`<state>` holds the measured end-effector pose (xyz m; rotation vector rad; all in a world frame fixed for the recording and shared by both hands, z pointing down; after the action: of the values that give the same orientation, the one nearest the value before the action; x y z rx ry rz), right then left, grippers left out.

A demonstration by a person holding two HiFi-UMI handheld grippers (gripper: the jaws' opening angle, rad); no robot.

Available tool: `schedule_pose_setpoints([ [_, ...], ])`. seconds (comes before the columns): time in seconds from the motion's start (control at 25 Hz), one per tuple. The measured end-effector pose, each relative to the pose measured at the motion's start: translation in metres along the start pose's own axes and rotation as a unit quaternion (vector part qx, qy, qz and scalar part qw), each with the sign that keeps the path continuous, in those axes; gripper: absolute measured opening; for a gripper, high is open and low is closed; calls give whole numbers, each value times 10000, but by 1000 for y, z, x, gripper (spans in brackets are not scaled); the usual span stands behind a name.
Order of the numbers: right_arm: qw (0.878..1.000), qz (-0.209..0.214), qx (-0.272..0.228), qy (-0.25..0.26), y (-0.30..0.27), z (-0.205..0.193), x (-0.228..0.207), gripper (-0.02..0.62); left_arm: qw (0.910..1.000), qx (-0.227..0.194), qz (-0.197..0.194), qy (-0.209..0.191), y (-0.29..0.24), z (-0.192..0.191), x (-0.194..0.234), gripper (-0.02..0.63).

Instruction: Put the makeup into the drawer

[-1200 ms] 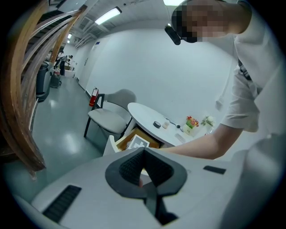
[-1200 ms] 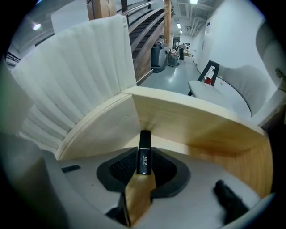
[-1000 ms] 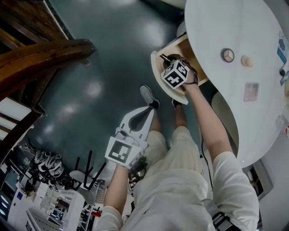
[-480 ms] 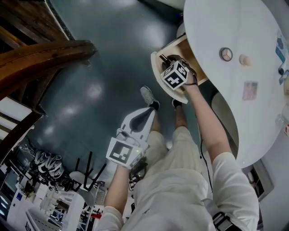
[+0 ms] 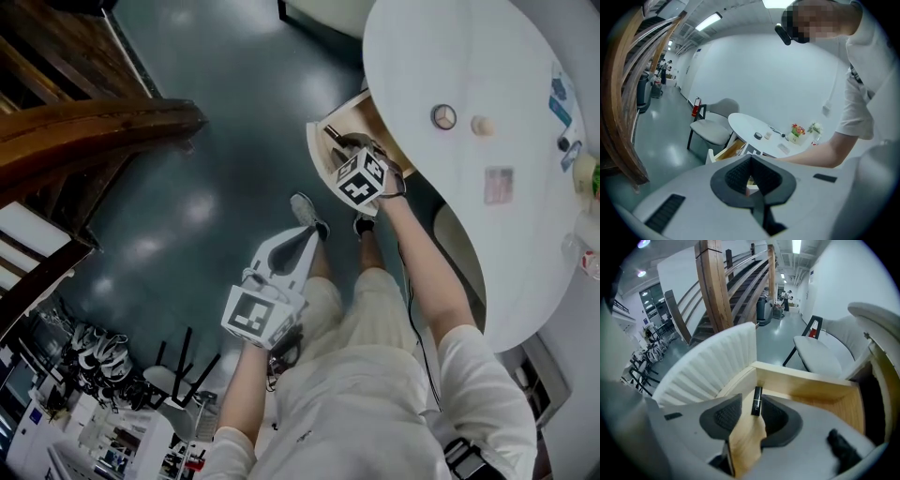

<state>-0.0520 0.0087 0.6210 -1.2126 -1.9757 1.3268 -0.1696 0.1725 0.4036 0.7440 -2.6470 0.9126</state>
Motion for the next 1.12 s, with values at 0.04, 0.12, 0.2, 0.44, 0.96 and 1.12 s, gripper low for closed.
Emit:
schedule_pose_setpoints([
  [0.04, 10000, 6, -55, 8, 9, 2, 3, 127, 10000, -20, 12, -24, 2, 4, -3, 8],
  [0.12, 9999, 17, -164, 3, 28, 4, 8, 118, 9999, -70, 31, -66, 6, 12, -11, 8],
  [0.2, 9996, 34, -270, -38, 47, 6, 12, 98, 9998, -122, 45, -129, 9, 20, -20, 8],
  [0.44, 9989, 73, -453, -76, 106, 4, 18, 72, 9991, -330, 143, -219, 21, 45, -54, 8],
  [0.96, 9944, 159, -985, -338, 242, -15, 24, 15, 9968, -637, 277, -396, 19, 86, -107, 8],
  [1.12, 9912, 229, -1238, -410, 277, -19, 31, 14, 9962, -658, 132, -546, 12, 96, -121, 8],
])
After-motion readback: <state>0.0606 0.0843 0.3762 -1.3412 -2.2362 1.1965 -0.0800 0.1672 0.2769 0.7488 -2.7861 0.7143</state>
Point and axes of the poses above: the fingertips, and each gripper's own axes: y backward along the fingers, x to its left, z out of its top, the point moved 10 cm from there along y, backward along the fingers, and after that the axes turned 6 degrees about -y, right-handed, at the moved point
